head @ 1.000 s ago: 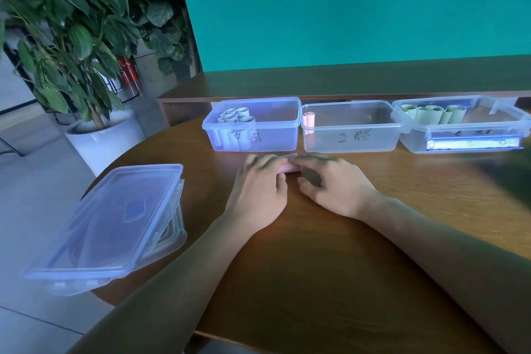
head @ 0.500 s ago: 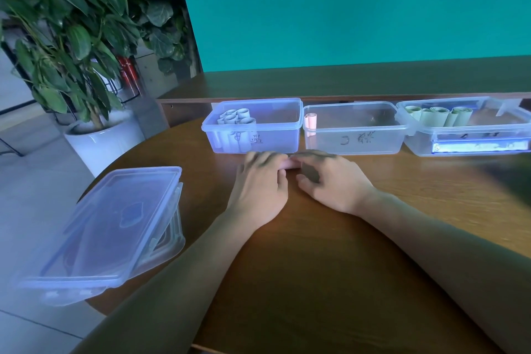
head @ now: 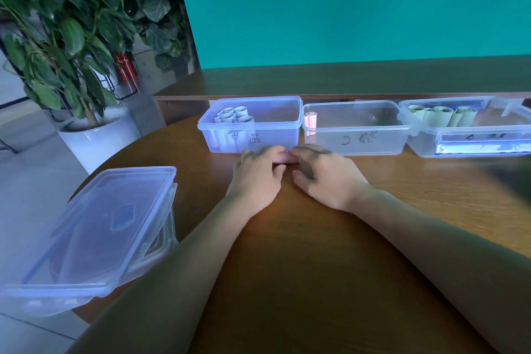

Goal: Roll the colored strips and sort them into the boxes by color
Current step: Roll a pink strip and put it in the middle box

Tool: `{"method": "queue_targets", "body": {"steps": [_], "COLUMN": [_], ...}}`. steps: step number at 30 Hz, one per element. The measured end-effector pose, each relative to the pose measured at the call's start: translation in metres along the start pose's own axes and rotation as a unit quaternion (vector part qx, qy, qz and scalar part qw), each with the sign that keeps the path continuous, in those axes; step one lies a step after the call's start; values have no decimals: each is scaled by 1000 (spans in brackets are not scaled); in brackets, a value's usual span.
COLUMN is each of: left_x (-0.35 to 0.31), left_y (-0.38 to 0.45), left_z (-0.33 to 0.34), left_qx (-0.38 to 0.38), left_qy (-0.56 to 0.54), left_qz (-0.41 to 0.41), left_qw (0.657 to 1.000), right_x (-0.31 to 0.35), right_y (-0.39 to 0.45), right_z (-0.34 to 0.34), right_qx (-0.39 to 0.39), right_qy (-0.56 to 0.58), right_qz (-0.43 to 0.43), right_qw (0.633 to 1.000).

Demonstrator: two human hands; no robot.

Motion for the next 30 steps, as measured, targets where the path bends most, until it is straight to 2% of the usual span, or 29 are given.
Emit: {"method": "queue_targets", "body": {"steps": [6,15,22,26,30], "left_x": [9,8,5,-1,-13], "left_y": [15,8,-12,-21,-30], "left_z": [4,-1,-8,-15,-20], "left_qx": [-1,-3,37,58,73], "left_qy": [-102,-131,-225,-301,-362], "left_qz": [-39,-35,-17,-2,-1], "left_qw": [994,991,974,952,929], "right_x": [-3,-11,-13,-17,-20], "right_y": [1,0,-12,-24,-36], "right_z": [3,1,-15,-20,-27], "right_qx": [1,-50,-136,-139,-136], "right_qy": [-6,29,184,305,318], "right_qz": [3,1,12,67,78], "right_qw": [1000,998,973,940,935]}}
Point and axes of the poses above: each hand's wrist, its own y-axis towards the middle knuckle, its own z-axis out of the palm, x = y × z, the point moved 6 cm from there along y, towards the middle knuckle, and after that the axes turned 6 degrees about -z, right-handed, at the moved point
